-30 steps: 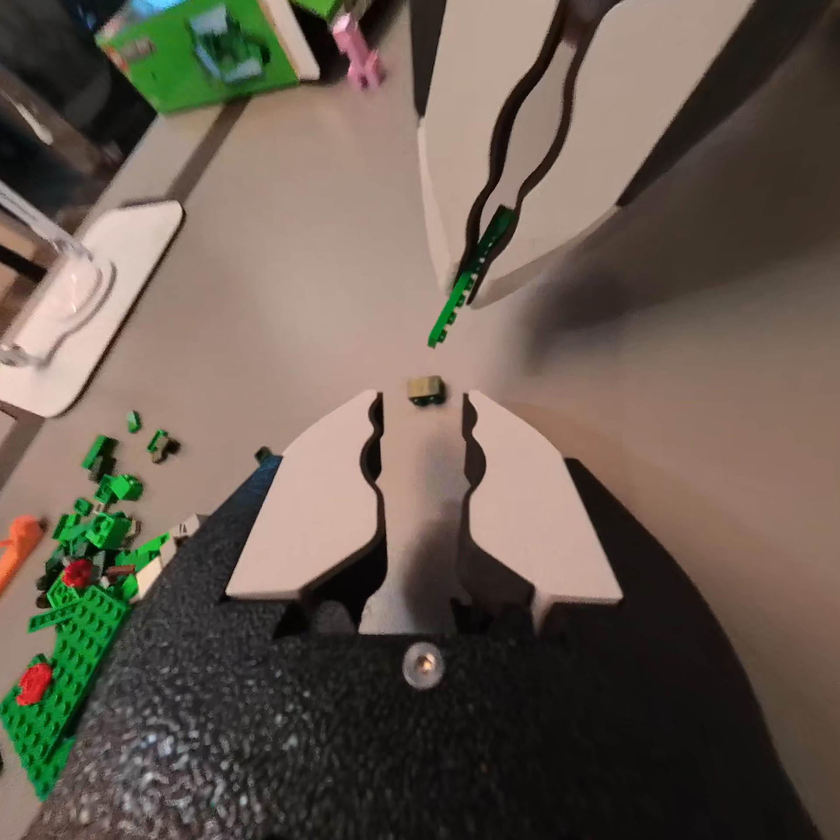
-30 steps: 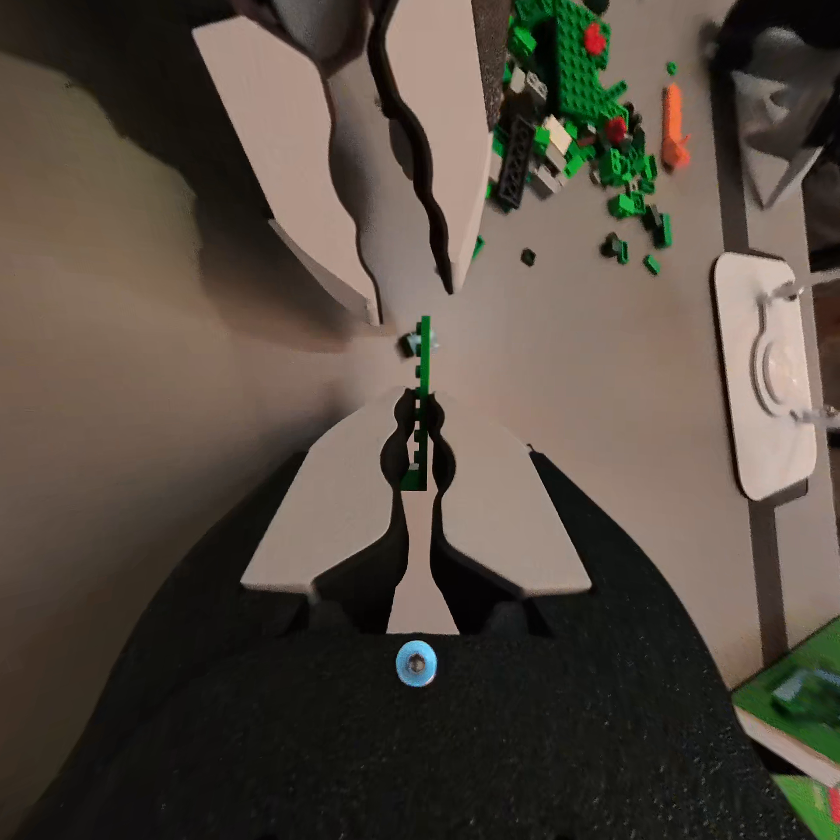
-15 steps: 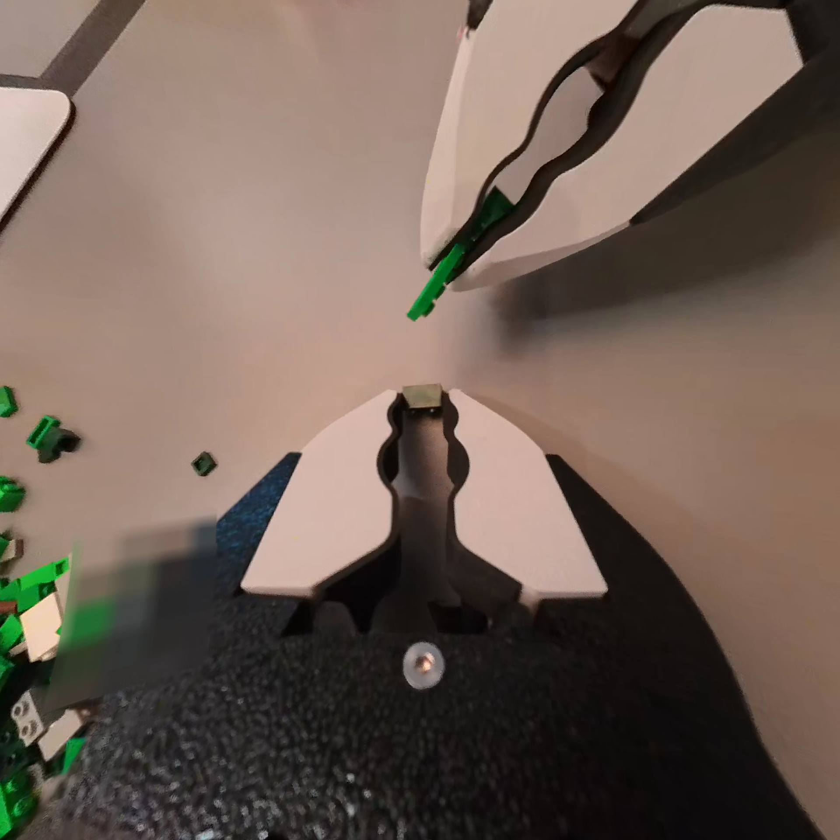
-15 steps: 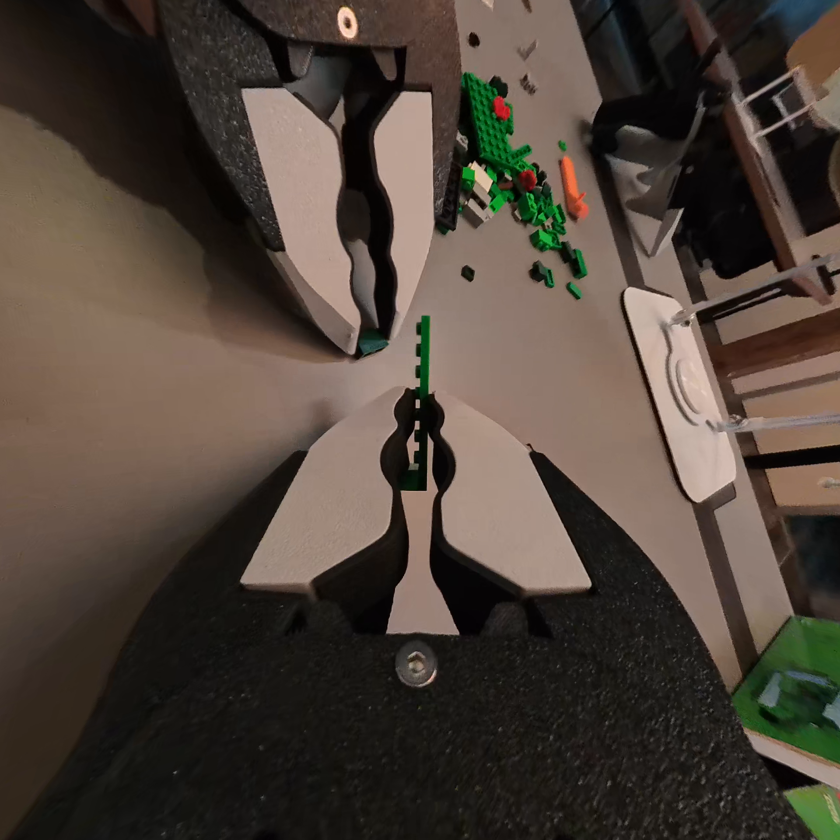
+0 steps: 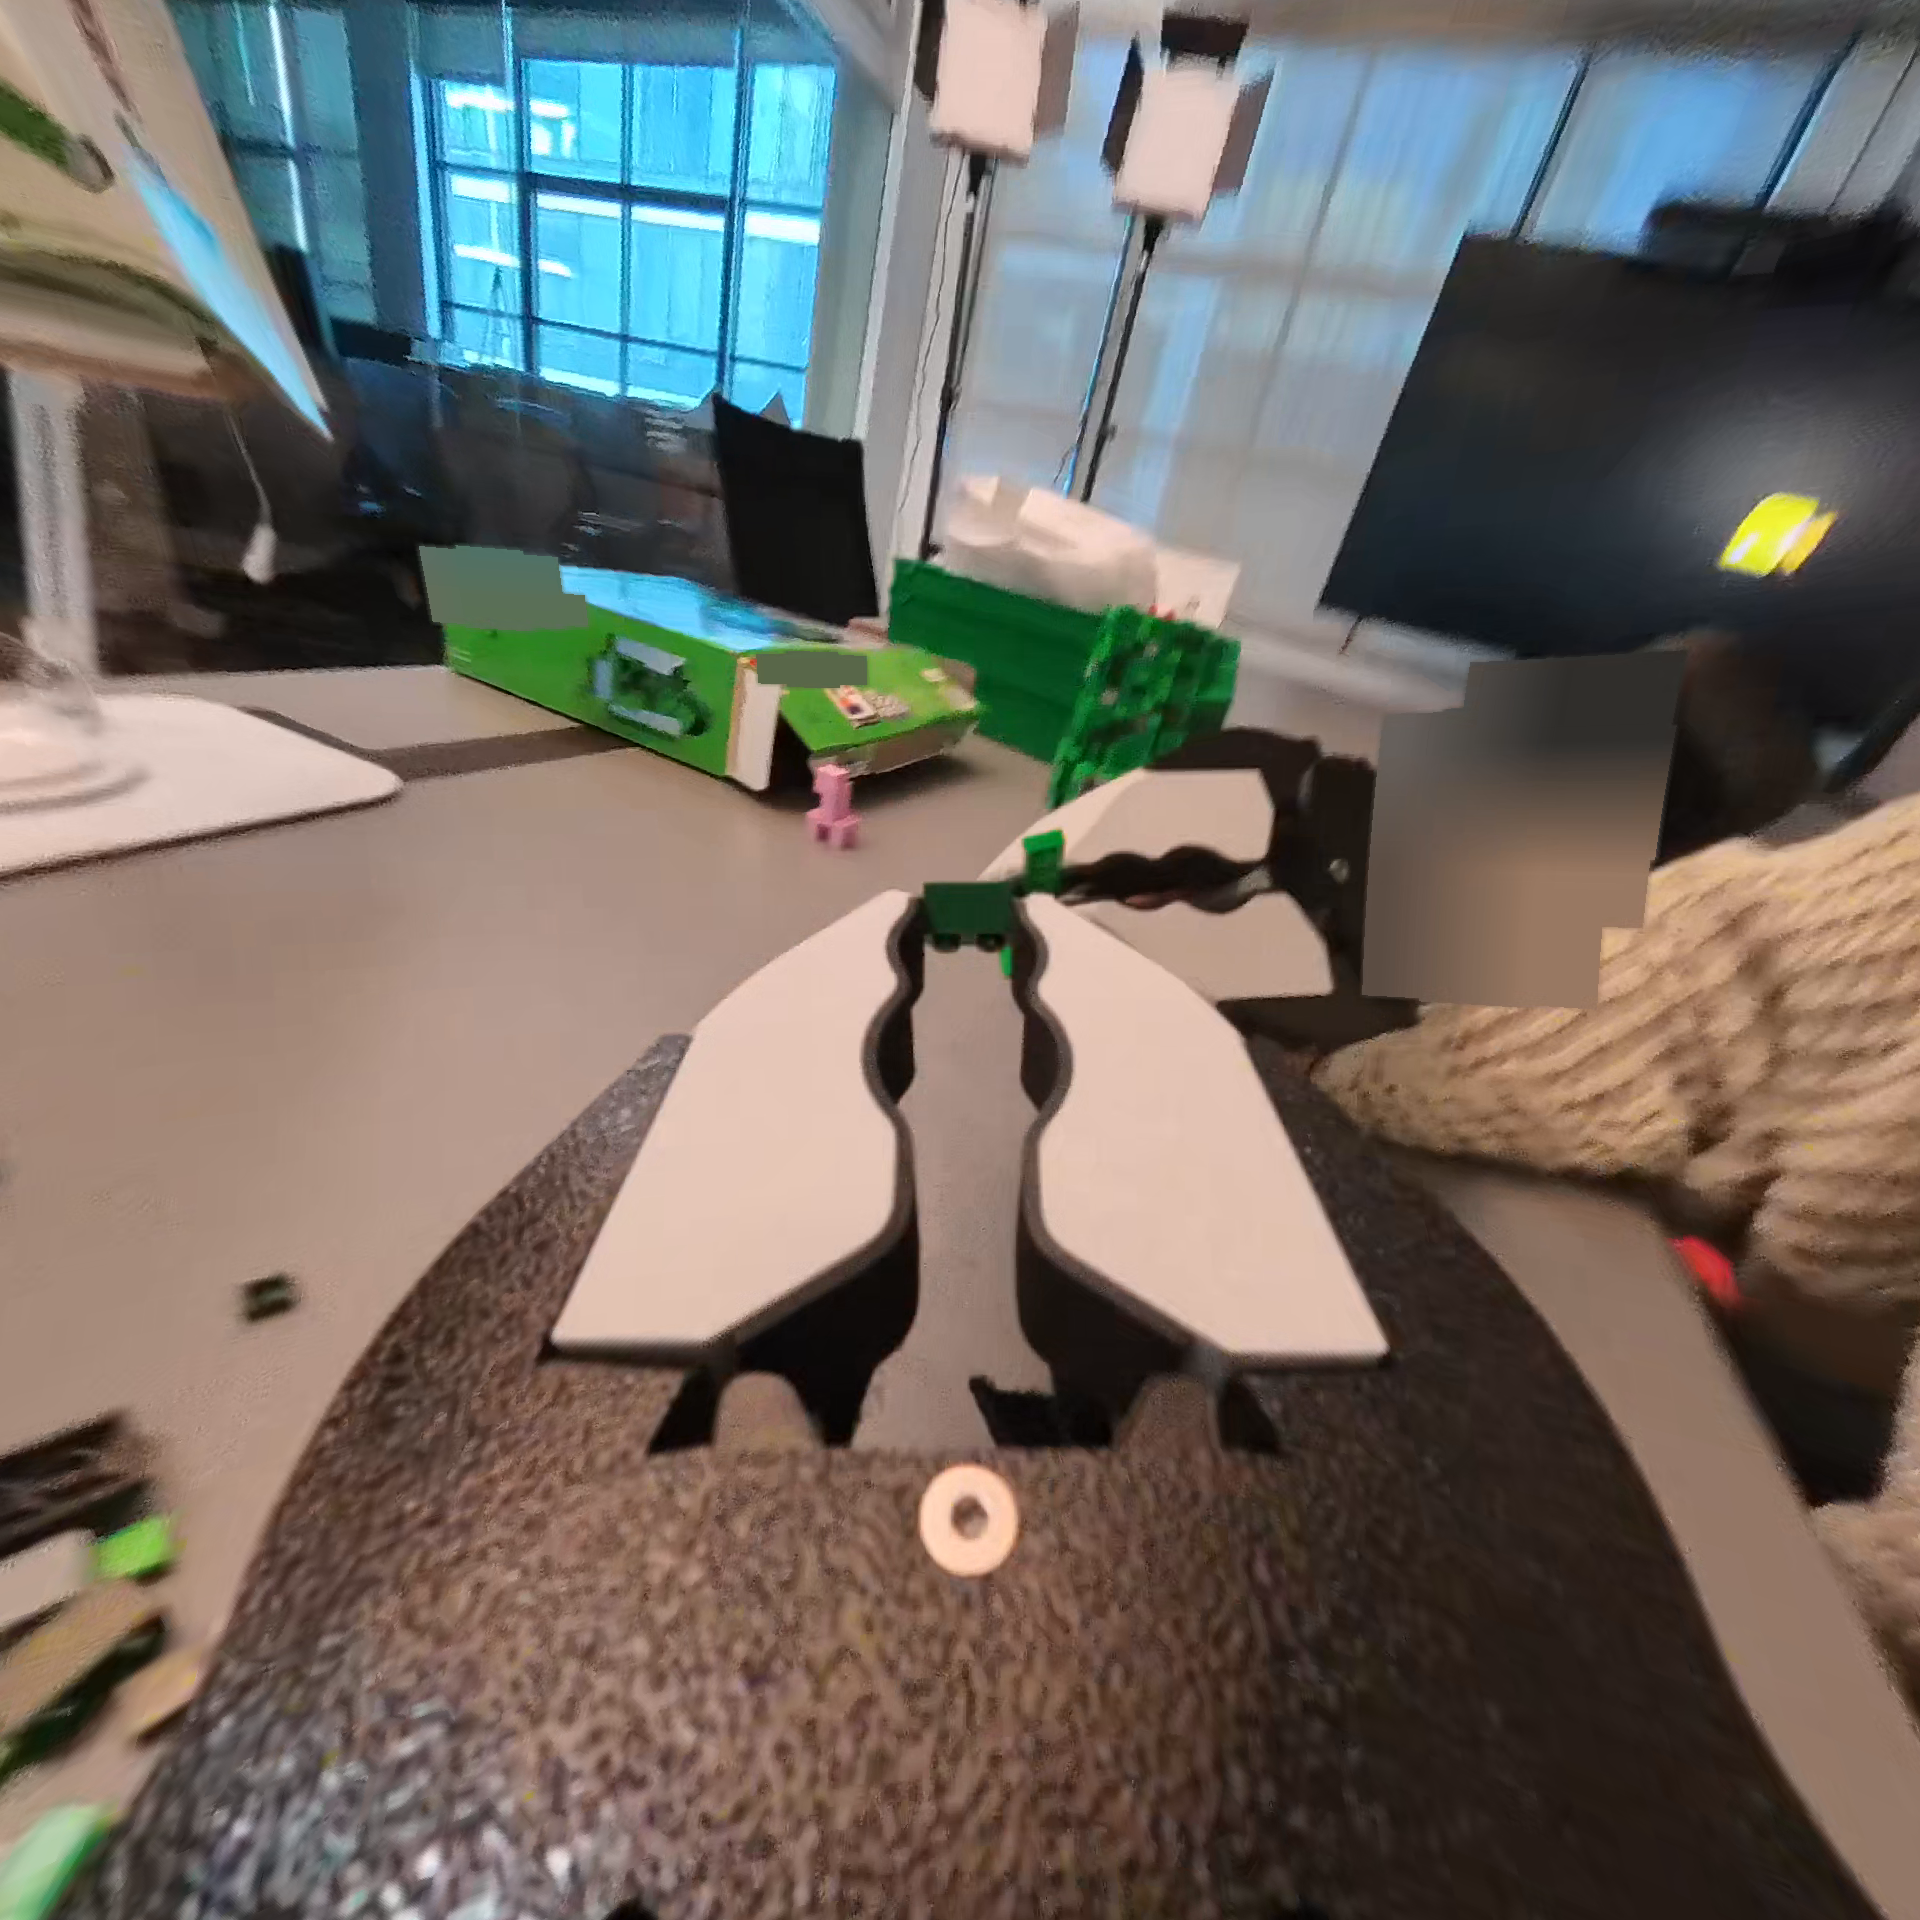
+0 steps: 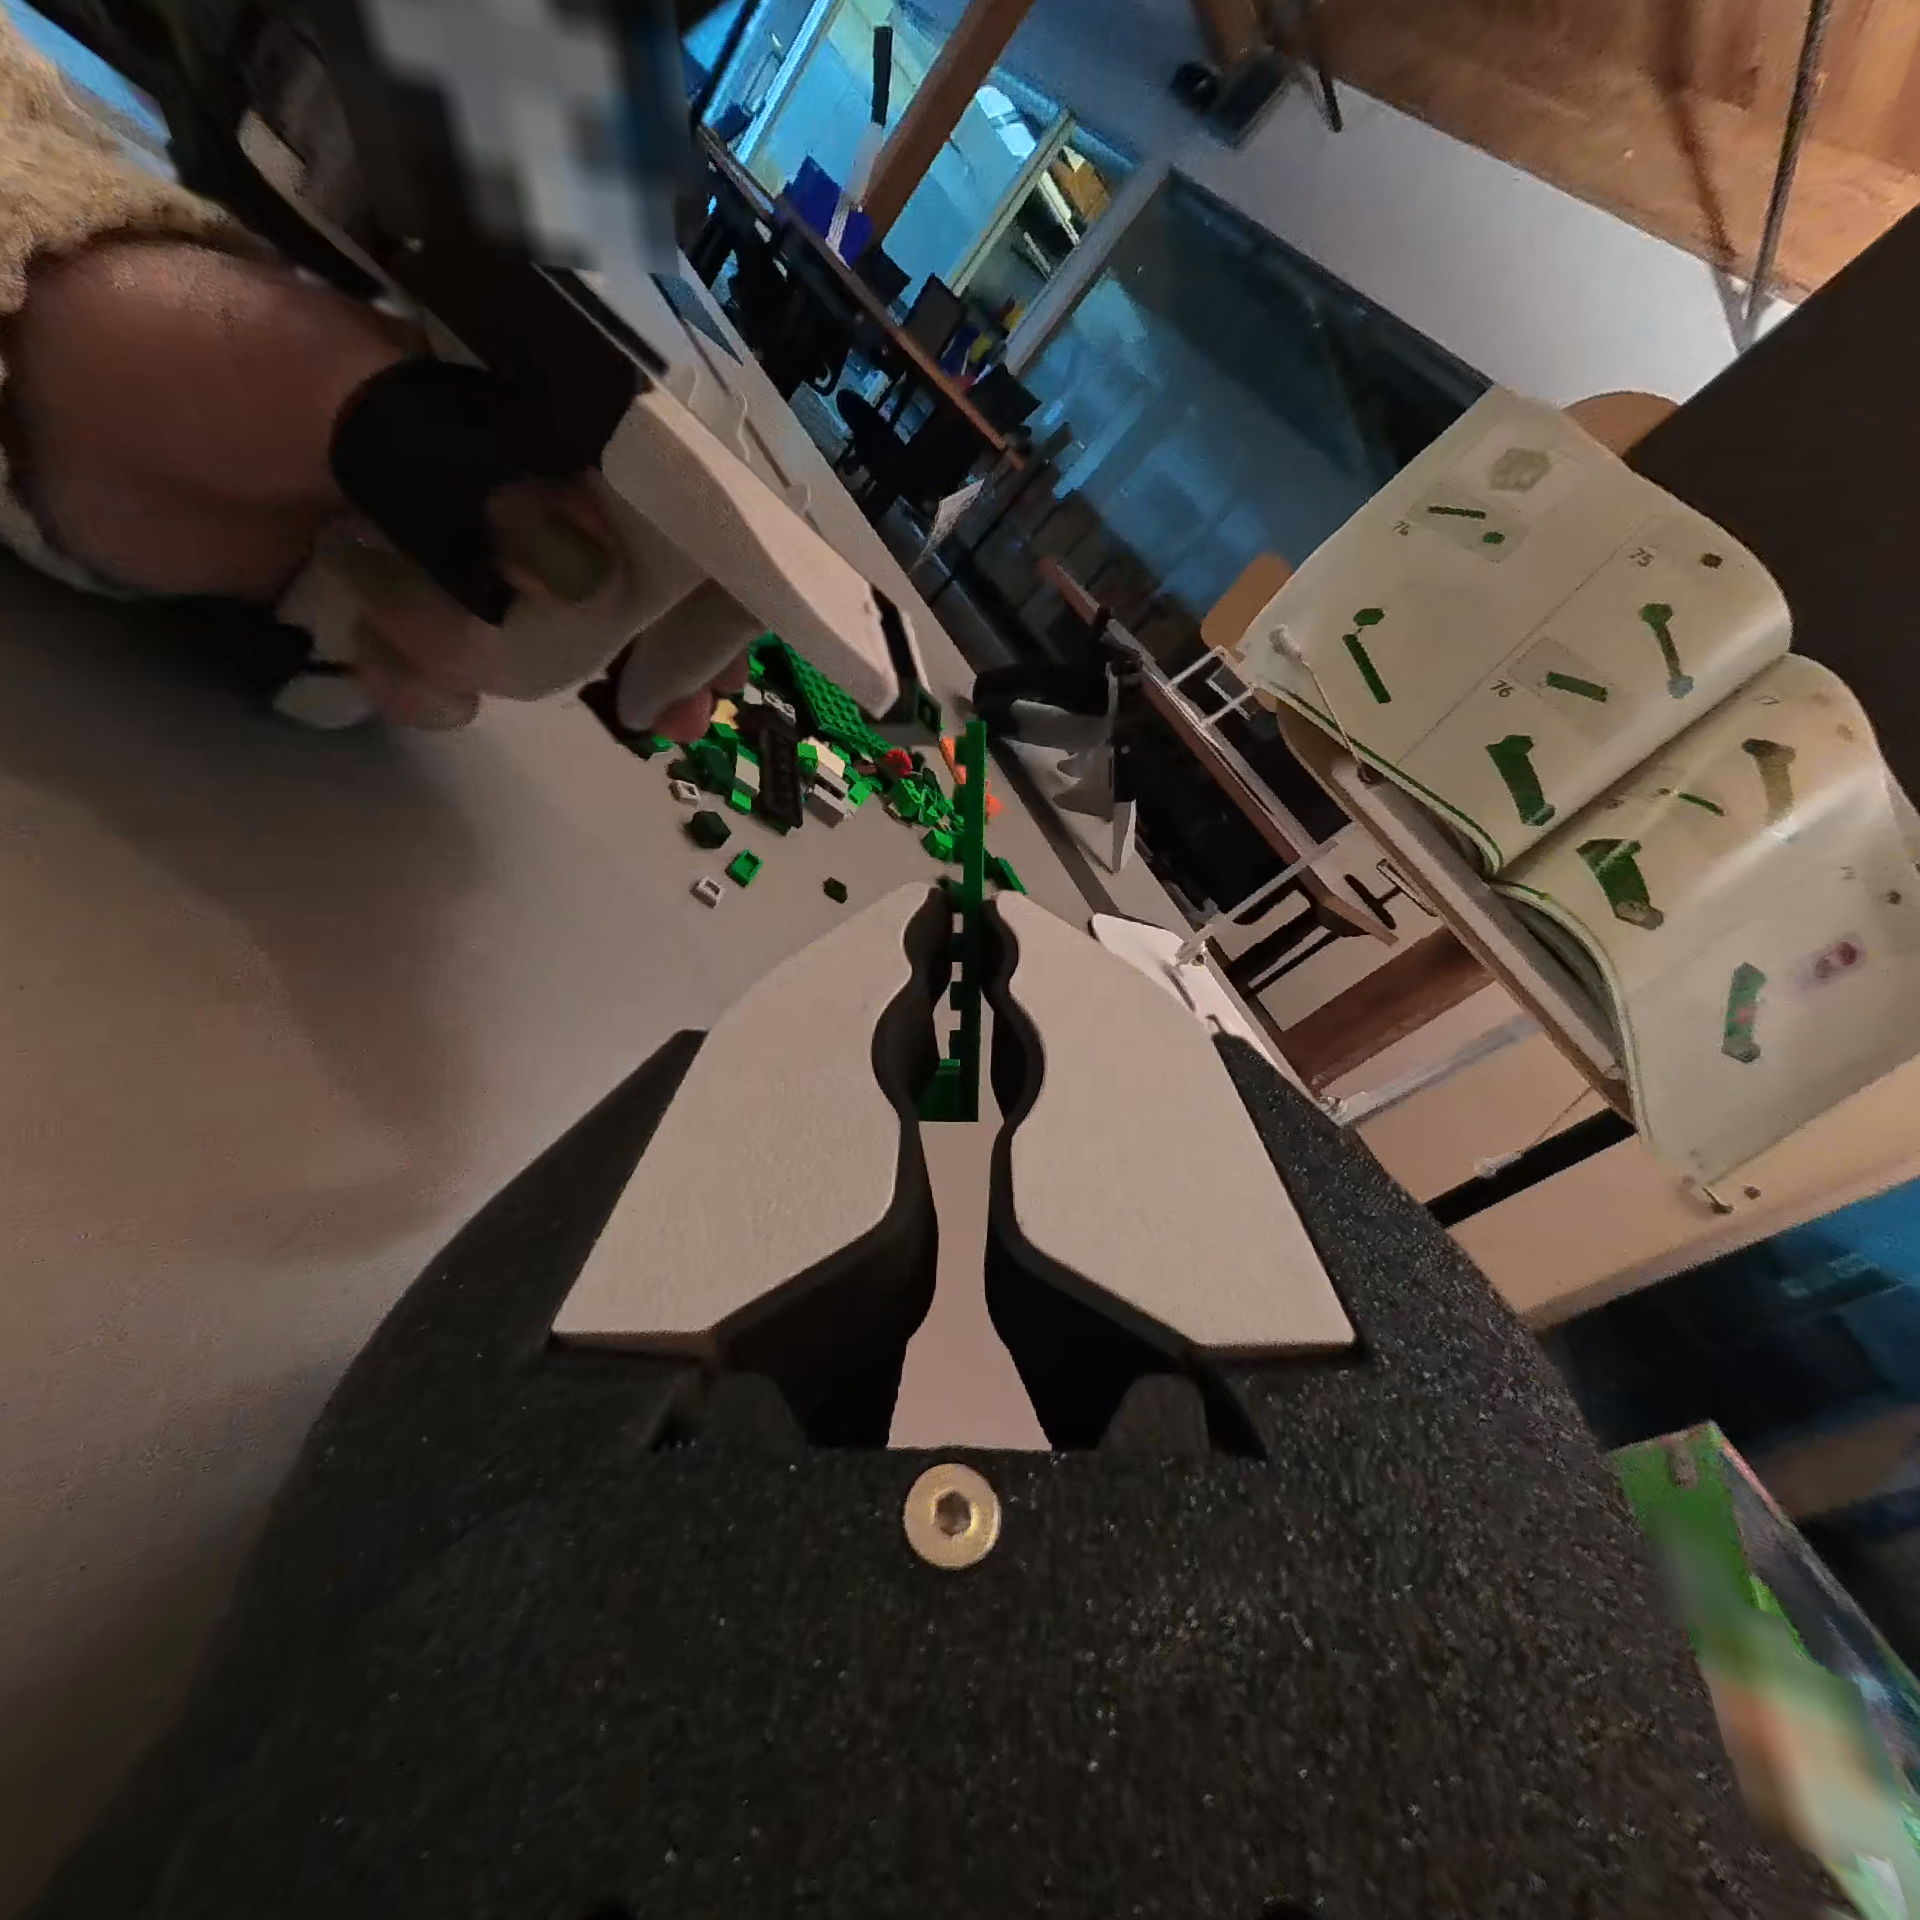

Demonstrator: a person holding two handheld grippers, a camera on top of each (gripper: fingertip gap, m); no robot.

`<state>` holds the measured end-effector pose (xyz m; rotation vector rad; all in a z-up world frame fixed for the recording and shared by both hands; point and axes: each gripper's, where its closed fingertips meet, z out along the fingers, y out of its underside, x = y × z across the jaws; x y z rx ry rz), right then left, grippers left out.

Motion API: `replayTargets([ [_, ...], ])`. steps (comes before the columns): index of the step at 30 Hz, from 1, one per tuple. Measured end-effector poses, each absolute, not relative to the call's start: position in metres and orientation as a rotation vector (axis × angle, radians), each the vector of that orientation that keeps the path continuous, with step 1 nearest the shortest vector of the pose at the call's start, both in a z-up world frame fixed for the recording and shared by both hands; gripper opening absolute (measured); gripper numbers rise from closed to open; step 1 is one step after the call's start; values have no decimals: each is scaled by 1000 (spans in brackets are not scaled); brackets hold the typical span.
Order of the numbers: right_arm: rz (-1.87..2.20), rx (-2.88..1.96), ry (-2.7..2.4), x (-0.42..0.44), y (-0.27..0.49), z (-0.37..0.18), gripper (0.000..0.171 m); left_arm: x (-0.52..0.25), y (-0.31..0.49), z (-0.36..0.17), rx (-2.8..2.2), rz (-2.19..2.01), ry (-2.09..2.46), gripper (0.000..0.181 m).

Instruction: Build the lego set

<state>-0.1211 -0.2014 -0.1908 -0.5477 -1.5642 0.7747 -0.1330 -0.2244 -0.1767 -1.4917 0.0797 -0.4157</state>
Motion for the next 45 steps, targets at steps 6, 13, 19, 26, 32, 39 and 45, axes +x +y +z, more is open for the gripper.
replayTargets([
  [6,775,-573,-1534,-131,-202,-189,5,-137,-219,-175,-1443,-581,-18,15],
  [13,715,-565,-1534,-137,-201,-191,5,-137,-218,-175,-1442,-610,-26,14],
  [19,646,-578,-1542,-139,-197,-194,5,-135,-218,-176,-1459,-586,-14,14],
  [26,645,-575,-1547,-139,-198,-195,5,-136,-217,-178,-1480,-528,-20,14],
  [32,625,-556,-1558,-139,-201,-196,5,-137,-216,-179,-1488,-512,-20,14],
  [39,563,-523,-1579,-140,-202,-200,6,-138,-215,-182,-1519,-469,-9,14],
  [45,523,-493,-1597,-141,-203,-204,8,-140,-215,-186,-1556,-433,-2,14],
])
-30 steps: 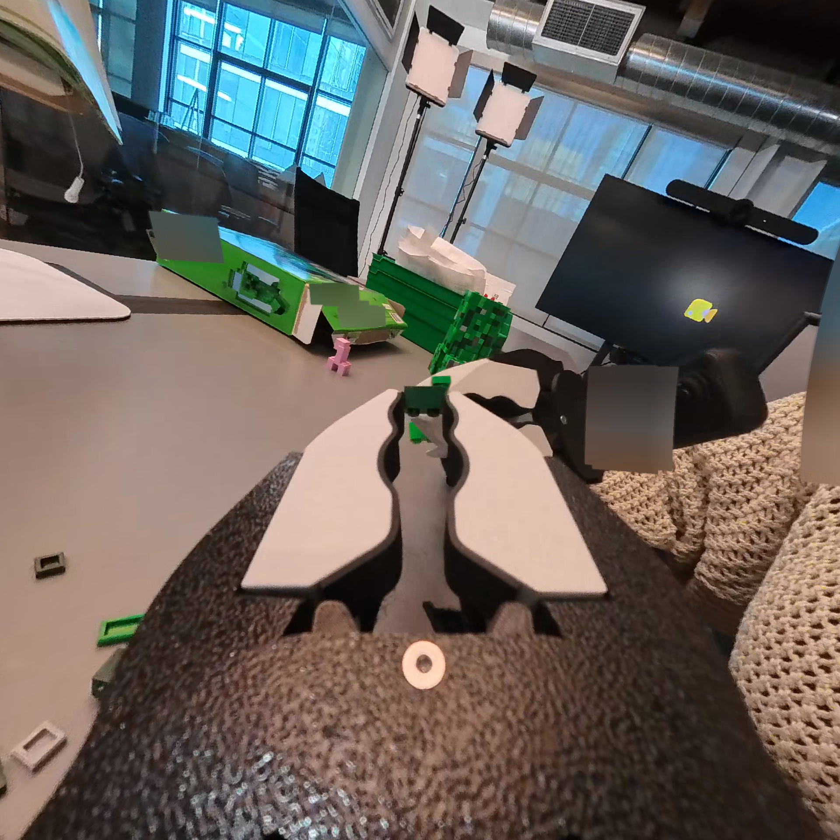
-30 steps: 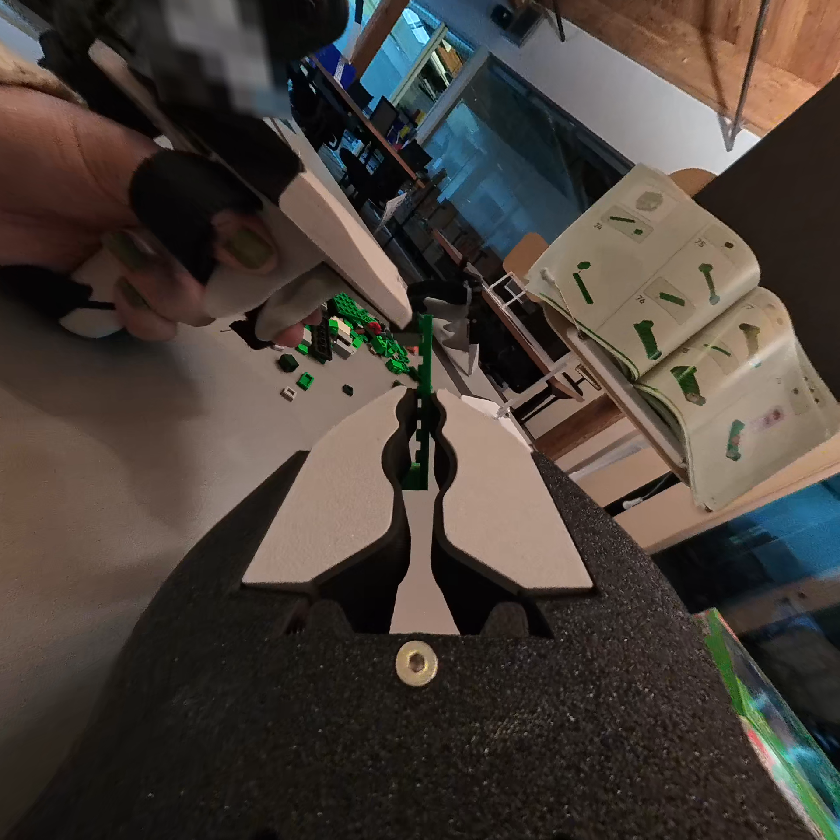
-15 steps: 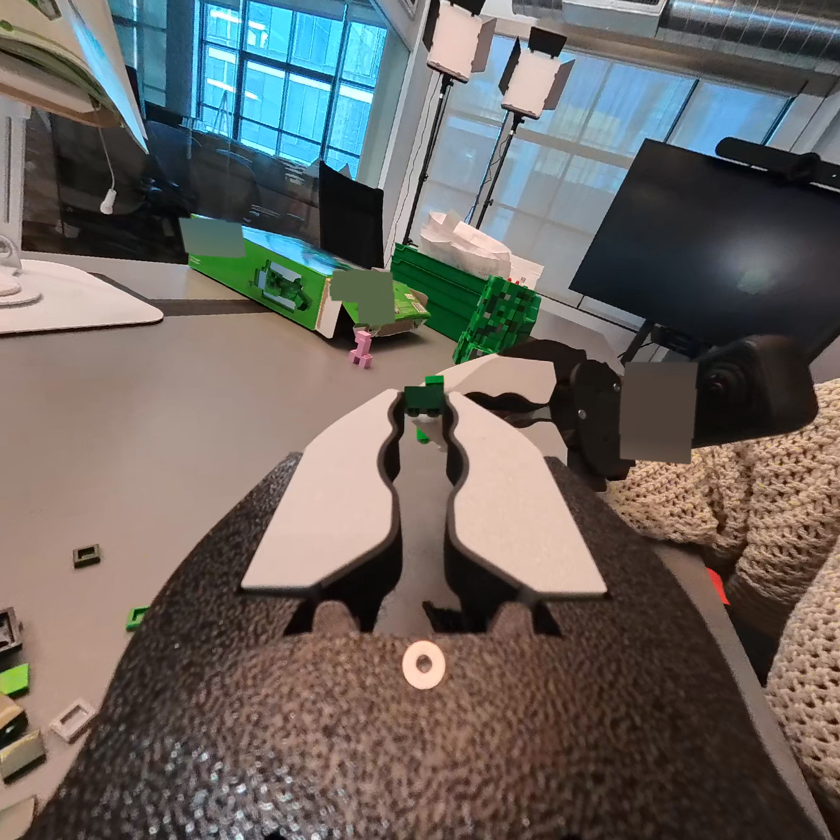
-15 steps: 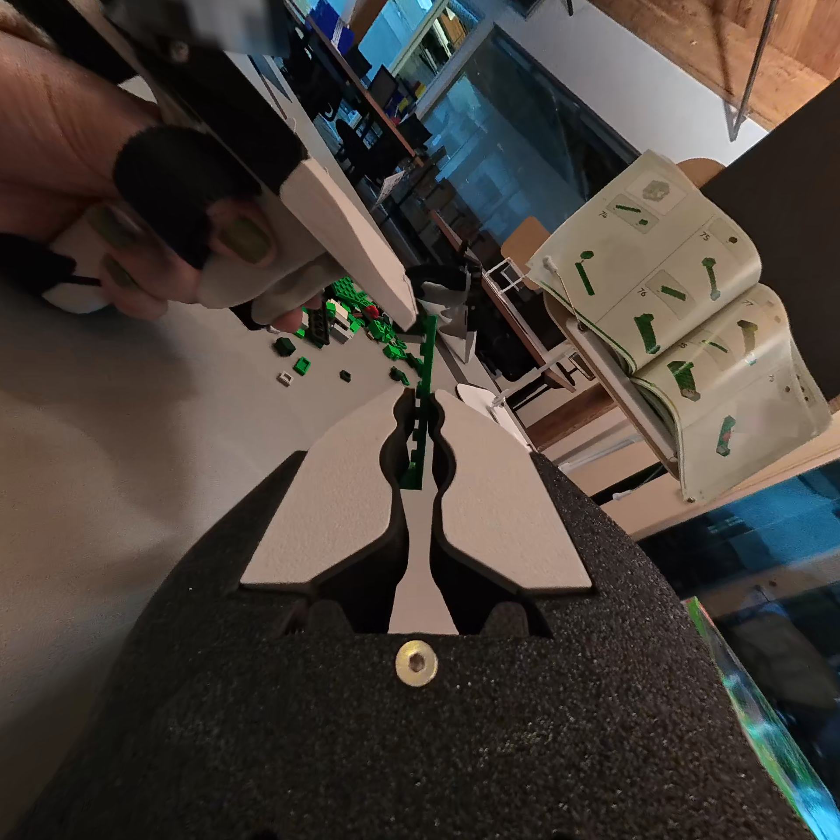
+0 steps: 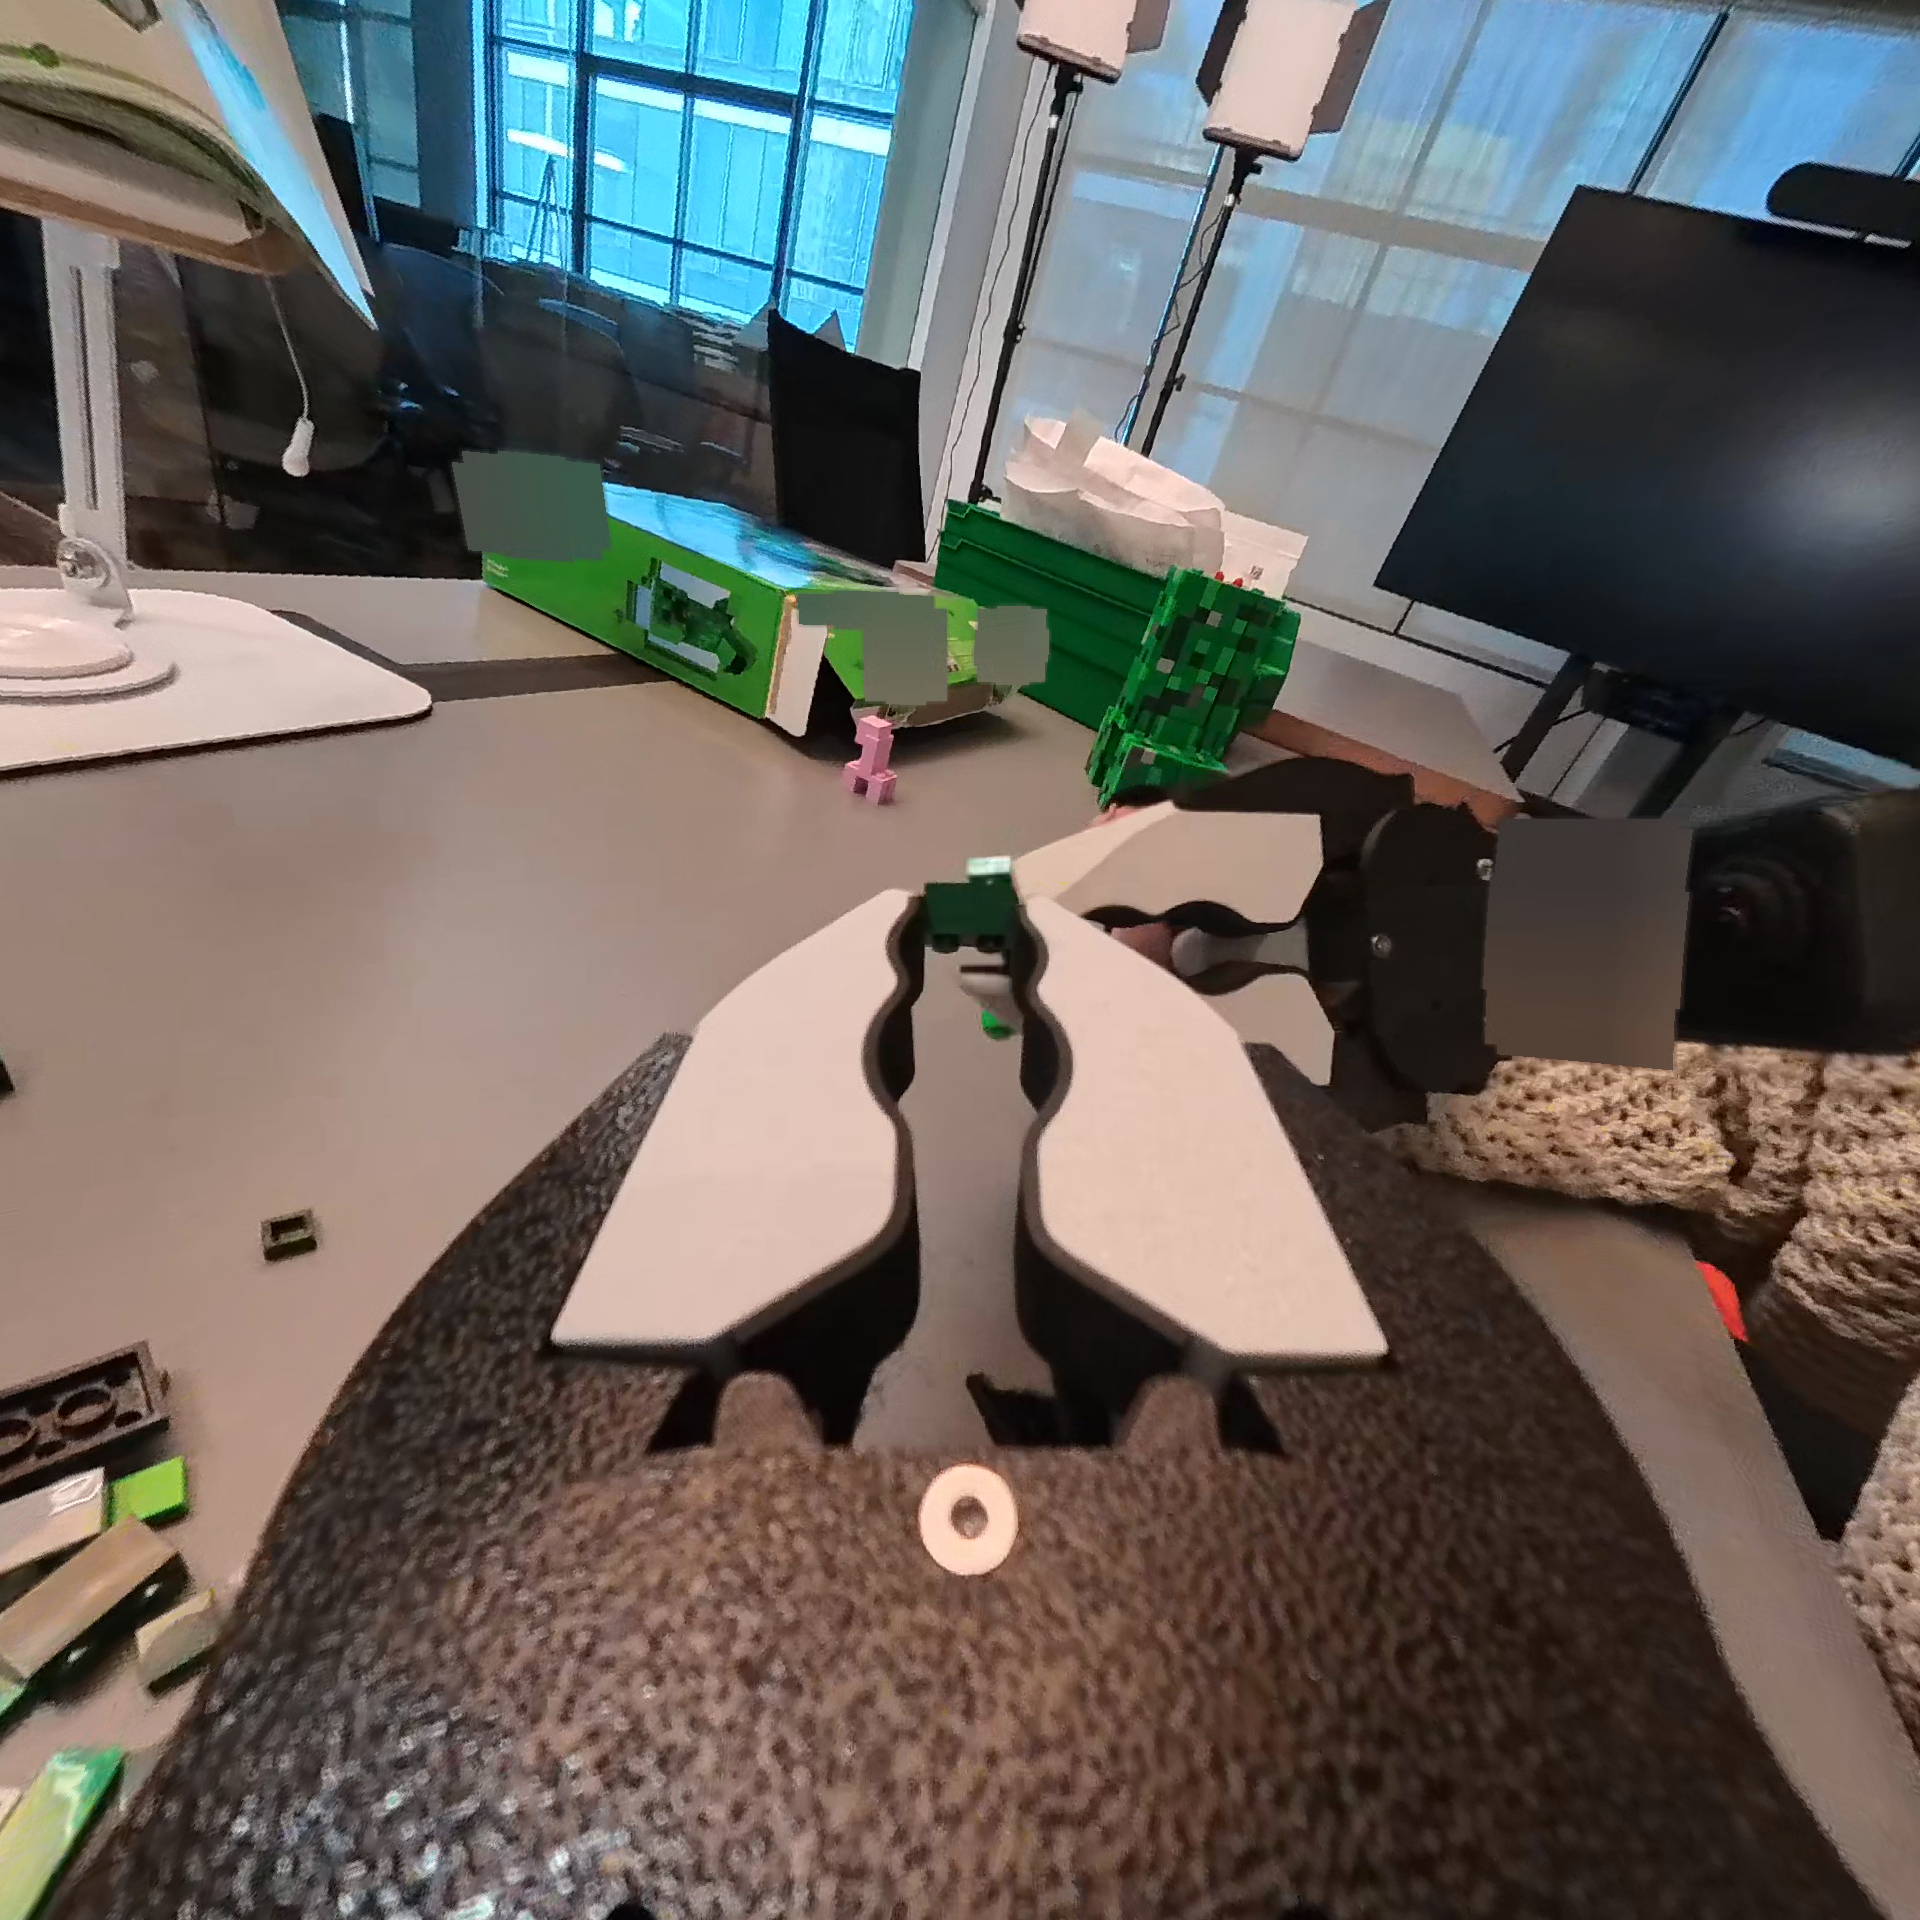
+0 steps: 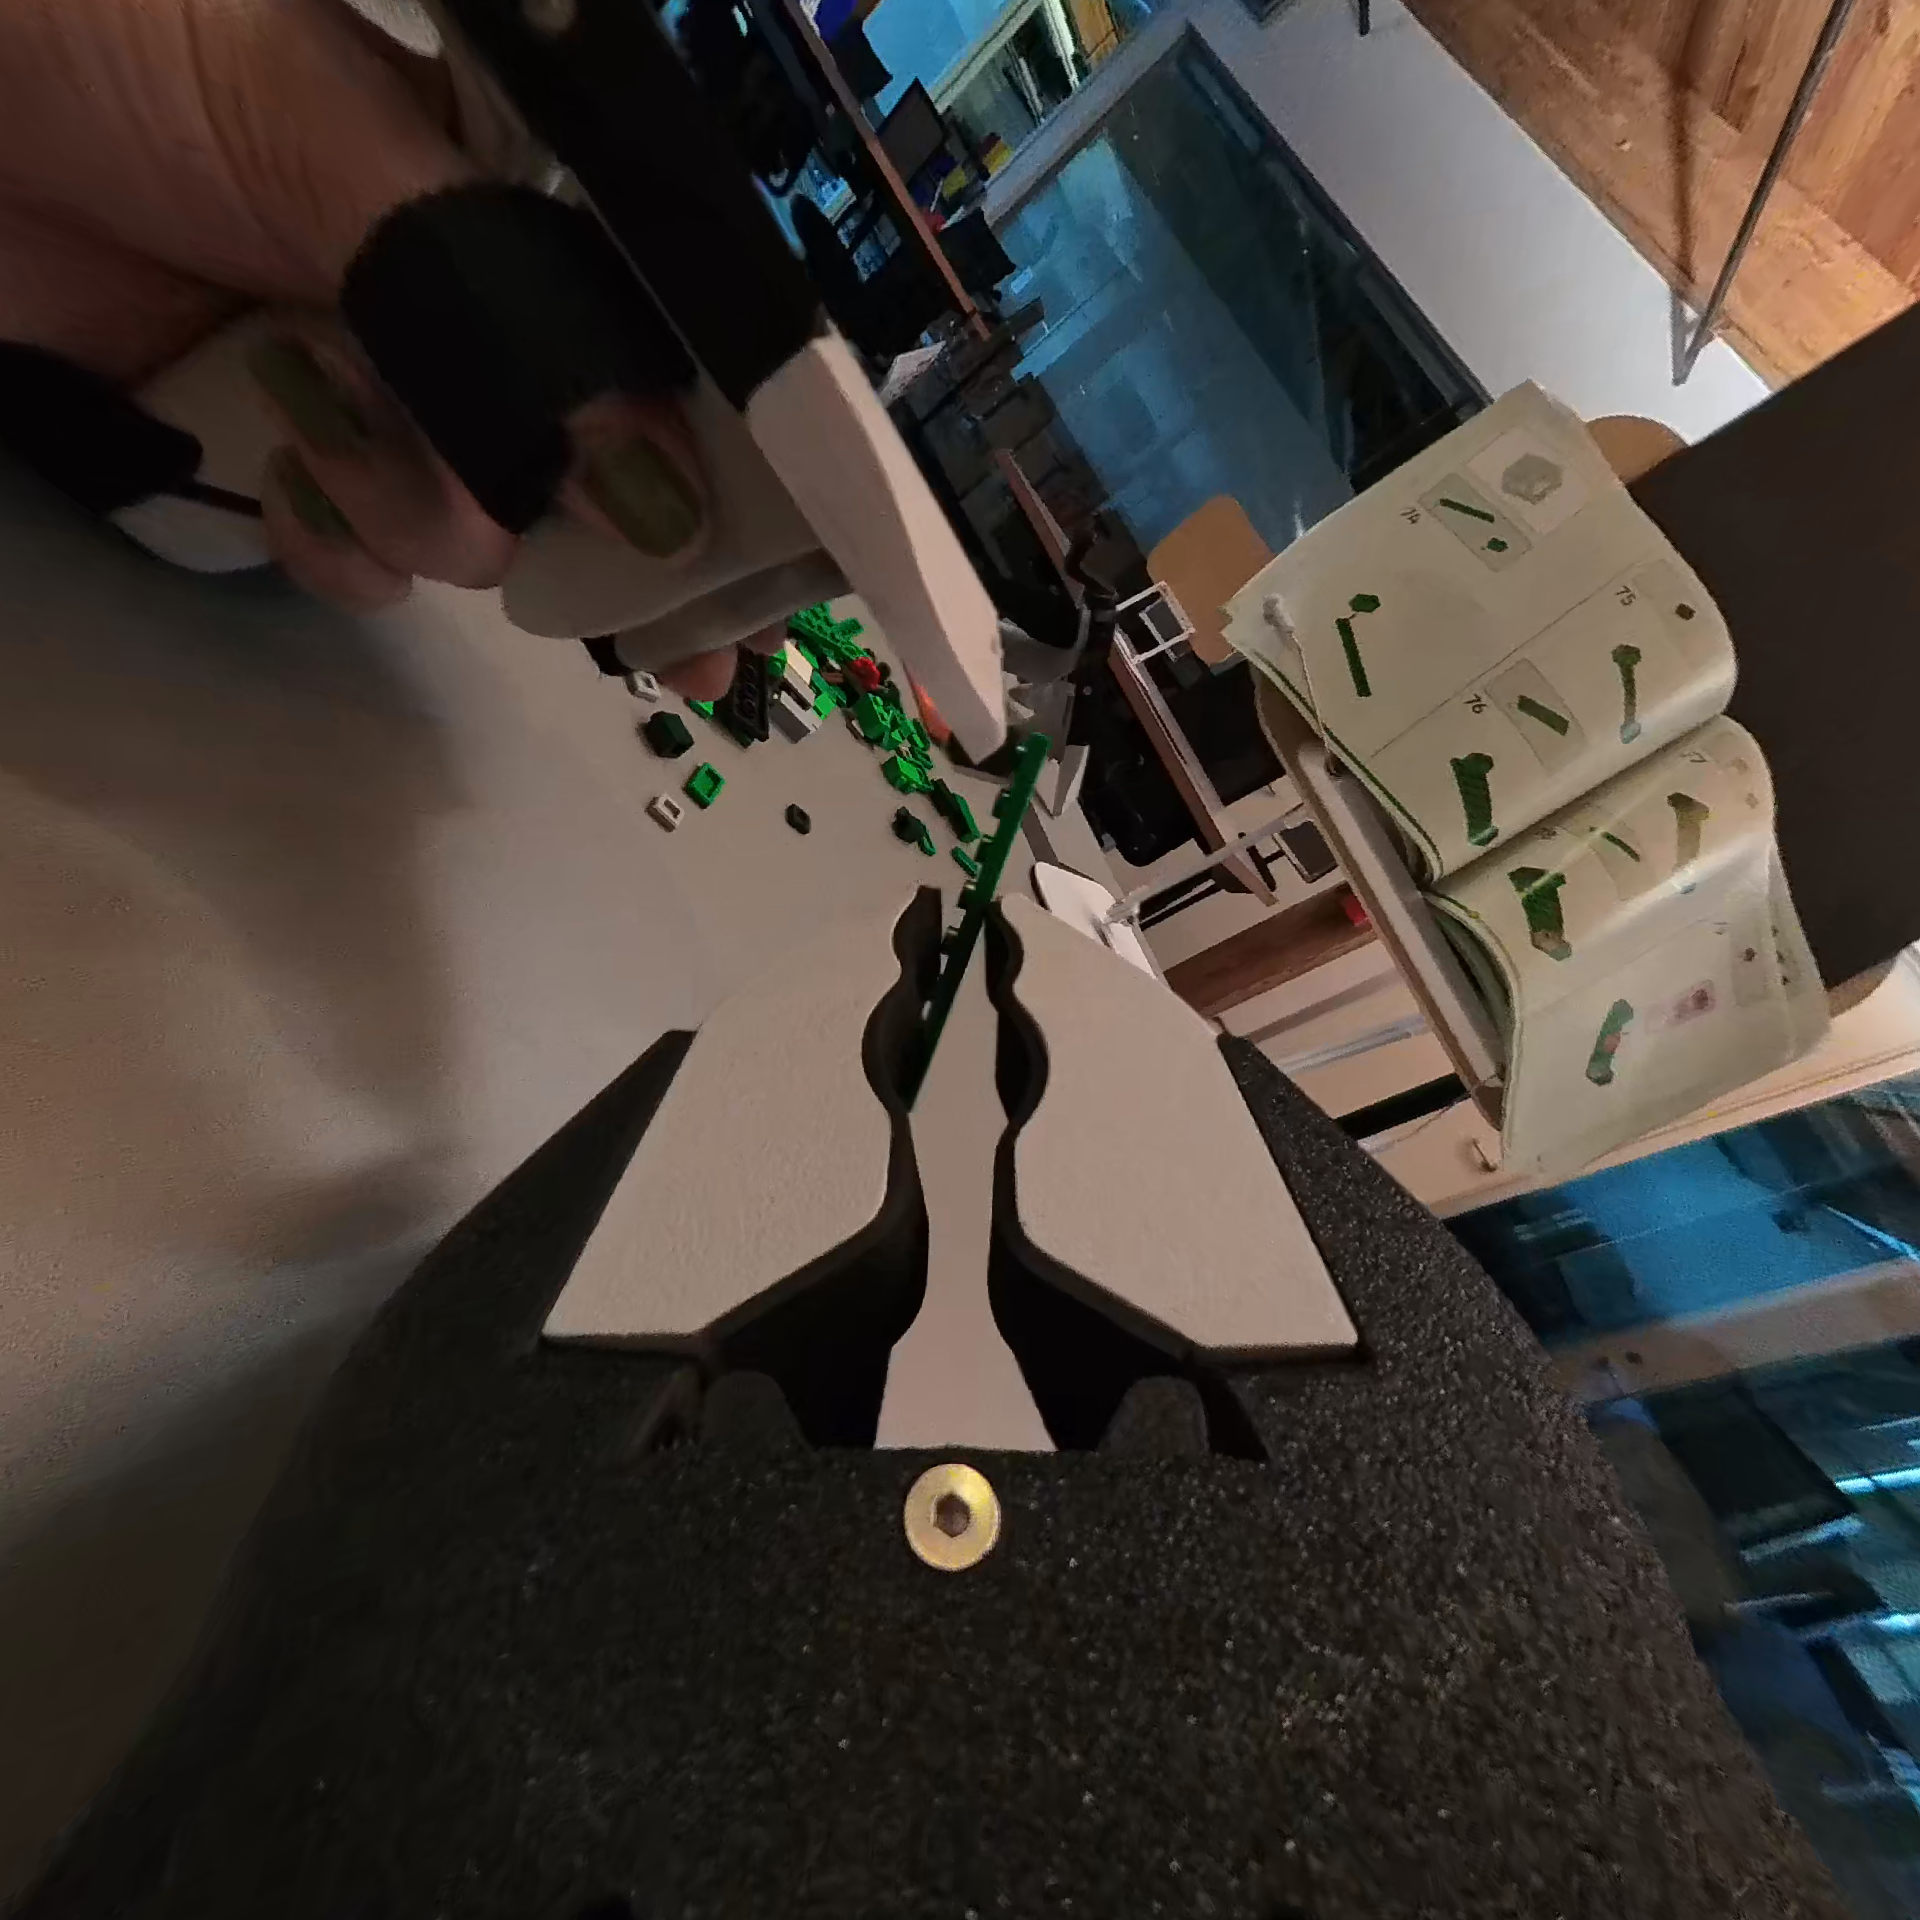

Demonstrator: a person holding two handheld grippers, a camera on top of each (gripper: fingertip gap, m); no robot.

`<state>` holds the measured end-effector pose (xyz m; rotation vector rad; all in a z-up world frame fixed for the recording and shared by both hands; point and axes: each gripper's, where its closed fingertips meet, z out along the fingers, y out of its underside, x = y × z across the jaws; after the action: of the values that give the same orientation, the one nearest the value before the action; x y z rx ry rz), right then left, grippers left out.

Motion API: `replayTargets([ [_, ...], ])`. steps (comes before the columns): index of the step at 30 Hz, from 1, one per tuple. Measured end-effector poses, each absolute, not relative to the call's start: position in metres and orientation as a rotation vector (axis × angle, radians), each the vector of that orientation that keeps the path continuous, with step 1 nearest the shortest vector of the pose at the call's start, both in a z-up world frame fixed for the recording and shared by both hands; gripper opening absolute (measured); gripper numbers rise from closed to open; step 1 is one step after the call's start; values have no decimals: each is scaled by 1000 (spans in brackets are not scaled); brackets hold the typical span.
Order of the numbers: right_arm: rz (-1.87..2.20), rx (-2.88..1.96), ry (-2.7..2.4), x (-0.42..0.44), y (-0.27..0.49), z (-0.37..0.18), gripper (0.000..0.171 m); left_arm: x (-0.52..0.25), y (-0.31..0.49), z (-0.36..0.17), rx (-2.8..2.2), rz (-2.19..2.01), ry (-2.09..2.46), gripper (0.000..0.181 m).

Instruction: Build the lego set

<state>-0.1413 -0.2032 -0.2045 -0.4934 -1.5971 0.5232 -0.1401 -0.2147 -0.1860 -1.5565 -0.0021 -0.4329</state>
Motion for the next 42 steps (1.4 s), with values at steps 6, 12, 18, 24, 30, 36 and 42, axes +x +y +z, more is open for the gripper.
replayTargets([
  [6,542,-523,-1623,-143,-205,-209,9,-142,-213,-190,-1589,-423,-15,14],
  [12,564,-534,-1629,-143,-206,-210,9,-143,-212,-191,-1598,-420,-15,14],
  [18,554,-527,-1624,-142,-202,-208,7,-142,-214,-190,-1590,-454,-5,14],
  [24,432,-395,-1627,-139,-204,-209,8,-140,-215,-191,-1597,-479,11,14],
  [30,300,-264,-1638,-137,-203,-212,8,-137,-216,-196,-1636,-518,33,14],
  [36,138,-60,-1668,-131,-202,-215,8,-130,-219,-202,-1694,-524,101,14],
  [42,221,-115,-1732,-129,-205,-219,8,-130,-219,-202,-1693,-523,108,14],
])
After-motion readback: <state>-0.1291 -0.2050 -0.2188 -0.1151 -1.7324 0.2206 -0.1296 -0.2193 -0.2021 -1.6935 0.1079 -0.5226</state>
